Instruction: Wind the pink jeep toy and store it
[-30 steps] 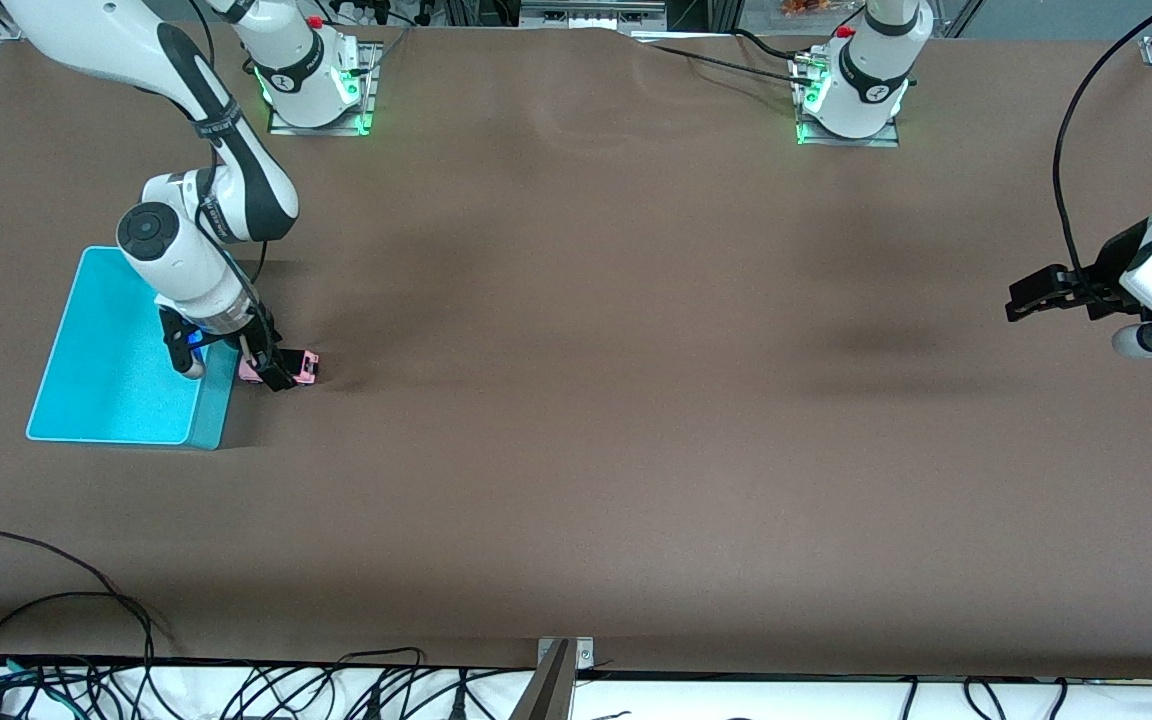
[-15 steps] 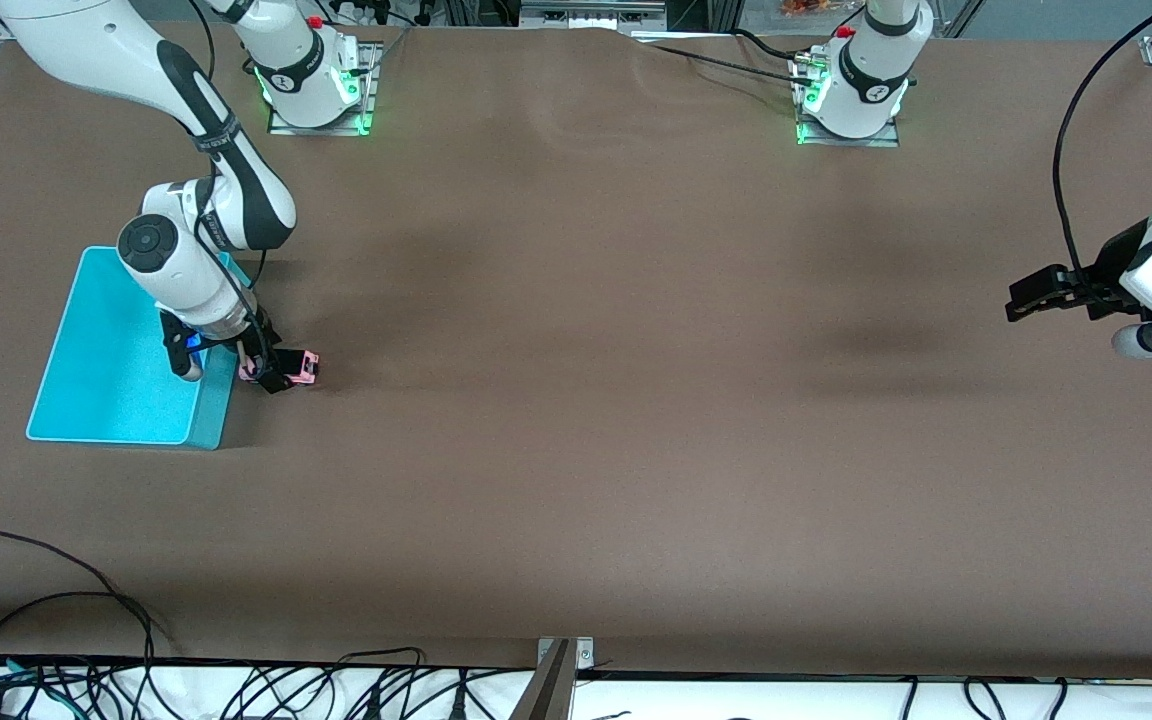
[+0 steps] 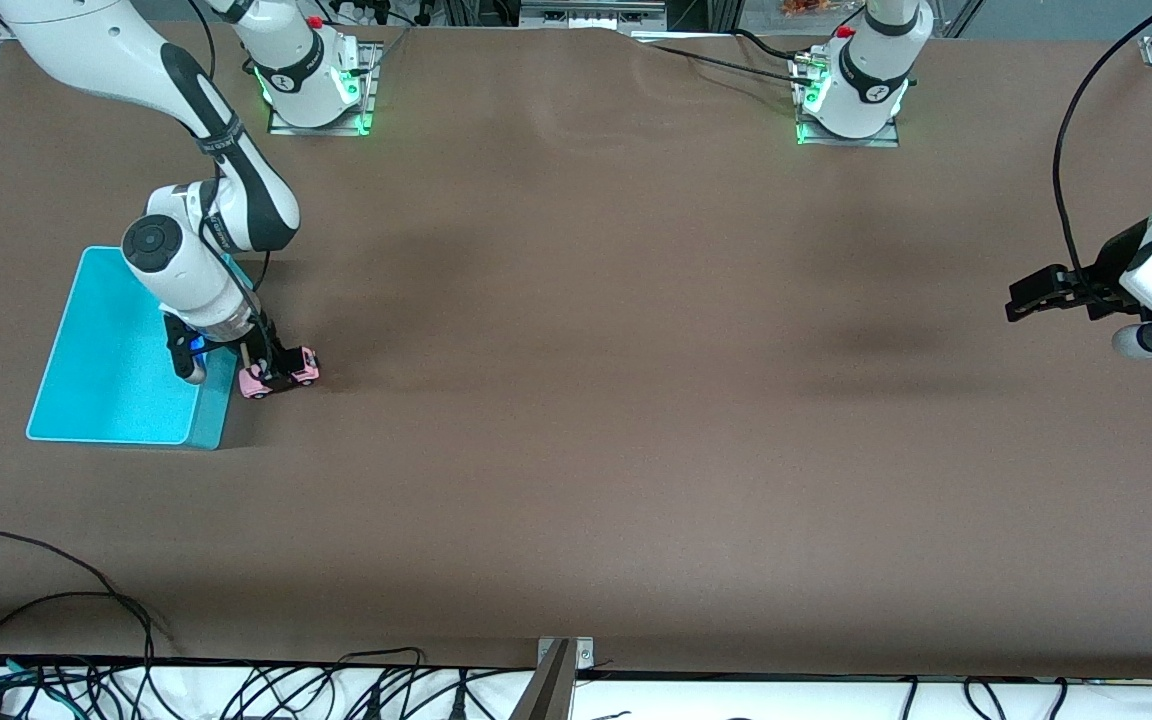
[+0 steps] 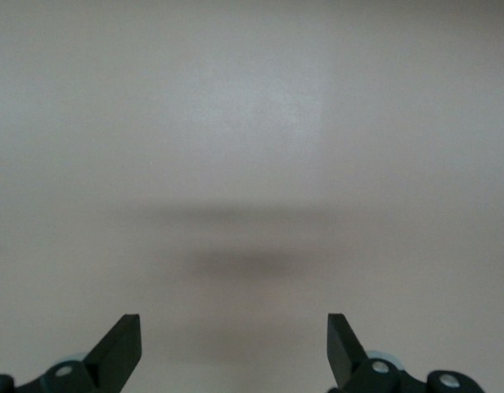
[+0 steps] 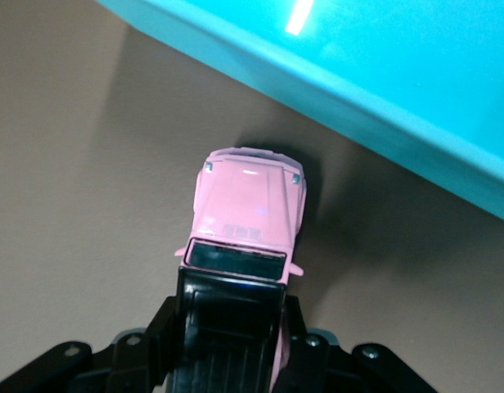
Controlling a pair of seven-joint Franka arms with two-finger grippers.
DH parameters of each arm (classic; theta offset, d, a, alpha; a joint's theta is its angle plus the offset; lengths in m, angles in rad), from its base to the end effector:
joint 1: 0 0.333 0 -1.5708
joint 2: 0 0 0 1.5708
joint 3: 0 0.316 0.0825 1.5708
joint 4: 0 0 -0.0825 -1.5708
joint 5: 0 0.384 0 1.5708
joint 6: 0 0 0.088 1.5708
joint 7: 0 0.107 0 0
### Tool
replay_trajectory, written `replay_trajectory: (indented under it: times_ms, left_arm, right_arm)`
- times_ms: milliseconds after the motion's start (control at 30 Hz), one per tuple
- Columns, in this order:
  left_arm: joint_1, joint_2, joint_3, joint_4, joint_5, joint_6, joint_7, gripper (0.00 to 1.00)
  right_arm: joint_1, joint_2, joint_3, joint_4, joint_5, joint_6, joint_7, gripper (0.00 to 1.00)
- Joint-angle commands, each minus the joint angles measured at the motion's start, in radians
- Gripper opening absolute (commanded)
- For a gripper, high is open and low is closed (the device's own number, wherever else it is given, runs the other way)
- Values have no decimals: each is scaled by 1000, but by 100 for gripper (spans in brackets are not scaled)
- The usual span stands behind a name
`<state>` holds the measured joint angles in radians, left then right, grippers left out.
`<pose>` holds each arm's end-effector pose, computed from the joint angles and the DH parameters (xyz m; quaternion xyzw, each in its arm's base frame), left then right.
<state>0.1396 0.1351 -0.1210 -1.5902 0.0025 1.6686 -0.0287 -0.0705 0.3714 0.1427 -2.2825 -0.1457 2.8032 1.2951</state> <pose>0.5978 0.0155 0.5462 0.9993 0.0238 -0.0279 0.0068 0.5454 0.0477 0.2064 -0.8492 0.5223 -0.0628 0.0460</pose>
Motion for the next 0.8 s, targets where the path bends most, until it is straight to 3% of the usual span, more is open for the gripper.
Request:
replay_trajectory:
  times_ms: [0, 233, 367, 500, 767]
  left_arm:
    - [2, -20, -3, -20, 14, 13, 21, 100]
    - [2, -20, -3, -19, 14, 13, 20, 100]
    - [2, -20, -3, -20, 14, 13, 20, 100]
    - [2, -20, -3, -19, 14, 13, 20, 100]
    - [2, -20, -3, -20, 14, 13, 20, 100]
  right_arm:
    - [9, -109, 6, 0, -23, -134, 16, 0]
    - [12, -198, 57, 20, -26, -209, -29, 0]
    - [12, -241, 60, 29, -26, -235, -102, 0]
    - [8, -259, 55, 70, -23, -349, -193, 0]
    - [-12, -276, -44, 129, 57, -517, -635, 0]
